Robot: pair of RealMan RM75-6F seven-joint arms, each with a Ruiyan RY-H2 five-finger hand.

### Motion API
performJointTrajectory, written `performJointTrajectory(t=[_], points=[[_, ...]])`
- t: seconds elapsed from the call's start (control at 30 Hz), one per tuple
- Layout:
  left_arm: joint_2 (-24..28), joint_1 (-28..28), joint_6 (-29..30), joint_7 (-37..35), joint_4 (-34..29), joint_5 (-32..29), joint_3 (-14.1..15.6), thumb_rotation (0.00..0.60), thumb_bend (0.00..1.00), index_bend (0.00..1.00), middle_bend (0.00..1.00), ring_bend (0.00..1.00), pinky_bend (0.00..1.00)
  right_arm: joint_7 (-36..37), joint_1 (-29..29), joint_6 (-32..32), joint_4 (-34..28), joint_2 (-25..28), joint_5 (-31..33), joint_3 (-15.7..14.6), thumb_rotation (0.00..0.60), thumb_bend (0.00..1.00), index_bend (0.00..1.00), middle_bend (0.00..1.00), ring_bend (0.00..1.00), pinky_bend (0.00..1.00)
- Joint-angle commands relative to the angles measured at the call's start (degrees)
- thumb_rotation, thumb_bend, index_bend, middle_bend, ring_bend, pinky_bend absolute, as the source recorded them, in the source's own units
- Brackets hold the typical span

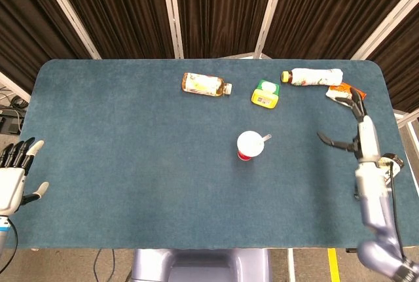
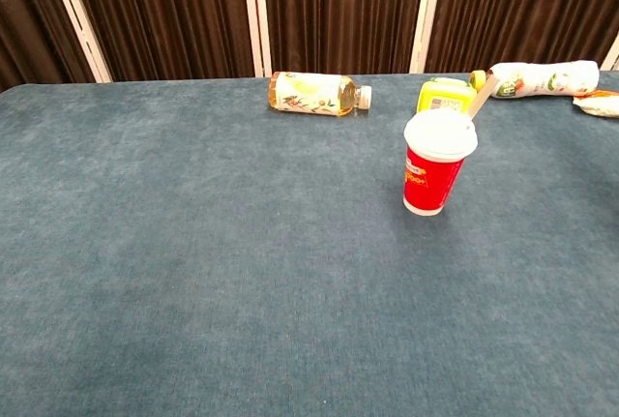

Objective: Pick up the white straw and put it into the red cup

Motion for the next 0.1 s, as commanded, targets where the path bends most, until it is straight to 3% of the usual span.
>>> performJointTrajectory(t=[0.03,0.1], points=[[-0.03,0.13,0.19,0.13,-0.07,0.06,0.06,0.6,0.3,0.07,0.0,0.0,0.0,-10.85,-3.96,4.33,4.49,2.59,-7.86,-8.4,0.6,0.08,0.04,0.0,0.0,0.0],[0.0,0.25,0.38,-0.01,-0.04,0.27,0.18,0.6,0.3,0.07,0.0,0.0,0.0,-18.89,-4.66,3.73,6.8,2.8,-9.9,-12.77,0.6,0.07,0.0,0.0,0.0,0.0]])
